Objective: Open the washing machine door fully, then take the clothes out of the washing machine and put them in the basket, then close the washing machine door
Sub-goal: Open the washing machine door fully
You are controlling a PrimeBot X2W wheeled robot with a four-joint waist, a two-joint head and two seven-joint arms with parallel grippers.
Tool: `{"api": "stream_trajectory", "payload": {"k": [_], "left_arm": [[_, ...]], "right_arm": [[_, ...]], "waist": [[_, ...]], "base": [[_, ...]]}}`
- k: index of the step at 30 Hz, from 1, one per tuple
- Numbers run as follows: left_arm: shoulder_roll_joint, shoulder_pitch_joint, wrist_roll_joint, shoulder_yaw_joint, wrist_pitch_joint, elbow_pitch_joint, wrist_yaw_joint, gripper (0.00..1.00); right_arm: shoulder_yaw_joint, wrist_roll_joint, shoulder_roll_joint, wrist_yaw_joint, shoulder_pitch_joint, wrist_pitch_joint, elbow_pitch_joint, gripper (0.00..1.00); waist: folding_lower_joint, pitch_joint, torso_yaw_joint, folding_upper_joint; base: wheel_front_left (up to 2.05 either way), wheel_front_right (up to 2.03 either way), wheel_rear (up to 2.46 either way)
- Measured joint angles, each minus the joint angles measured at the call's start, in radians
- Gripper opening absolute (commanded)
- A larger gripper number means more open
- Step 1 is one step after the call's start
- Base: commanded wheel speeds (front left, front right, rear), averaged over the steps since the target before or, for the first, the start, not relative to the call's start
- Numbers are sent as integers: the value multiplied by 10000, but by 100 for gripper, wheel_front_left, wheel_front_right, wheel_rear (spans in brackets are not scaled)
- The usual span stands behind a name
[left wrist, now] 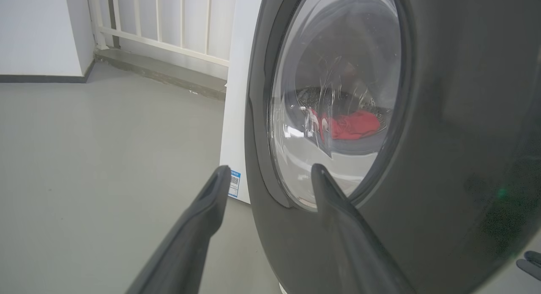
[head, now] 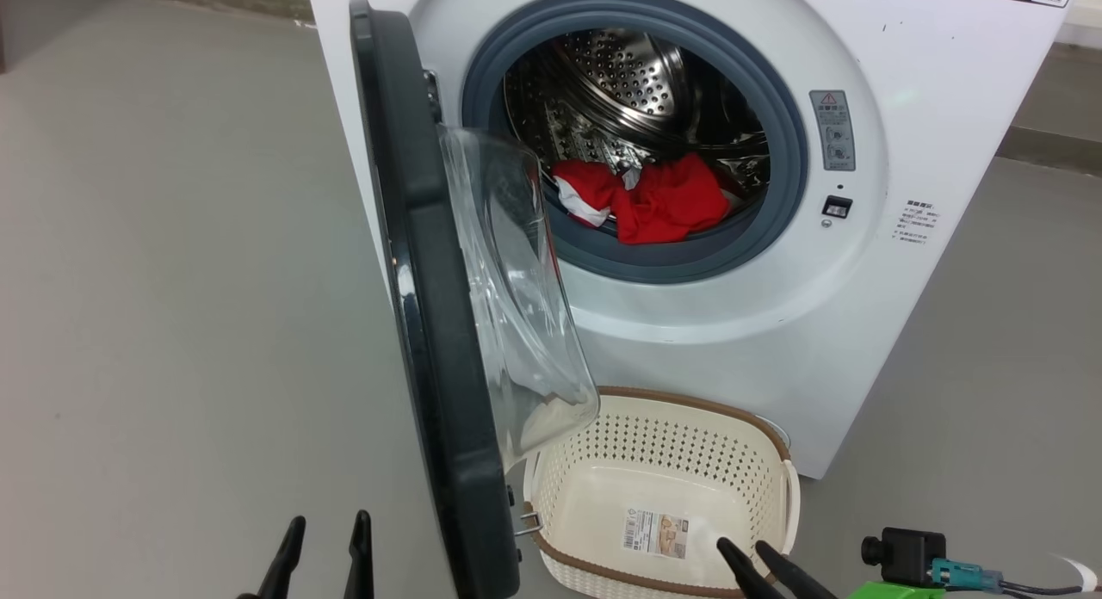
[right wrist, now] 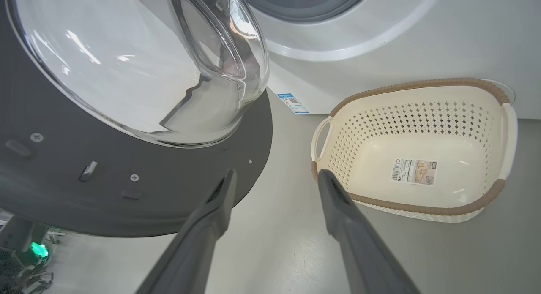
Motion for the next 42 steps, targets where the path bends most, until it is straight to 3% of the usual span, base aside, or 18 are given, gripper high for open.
{"api": "stream_trajectory", "payload": {"k": [7,15,22,25,31,42], "left_arm": [[-2,1,0,50,0,2,-2,100],[-2,0,0,98,0,-2,-4,100],[-2,-1,15,98,0,-6,-71,100],[-2,0,17,100,0,-6,-71,100],[-2,0,21,94,0,-6,-73,100],[-2,0,84,102,0,0,-90,100]], "right_arm": [[178,-934,-320,0,-470,-819,299,100],[-2558,-4004,190,0,-190,-823,-71,100],[-3864,-7217,932,2,790,-823,-965,100],[-4385,-7996,1198,2,1072,-826,-1298,100],[-5005,-8918,1632,10,1590,-838,-1377,100],[-5244,-9026,1768,12,1700,-838,-1386,100]], "waist": [[-1,31,-108,0],[0,81,-147,0],[-1,89,-105,0],[-1,70,-95,0],[0,57,-80,0],[-1,61,-107,0]], "base": [[0,0,0],[0,0,0],[0,0,0],[0,0,0],[0,0,0],[0,0,0]]}}
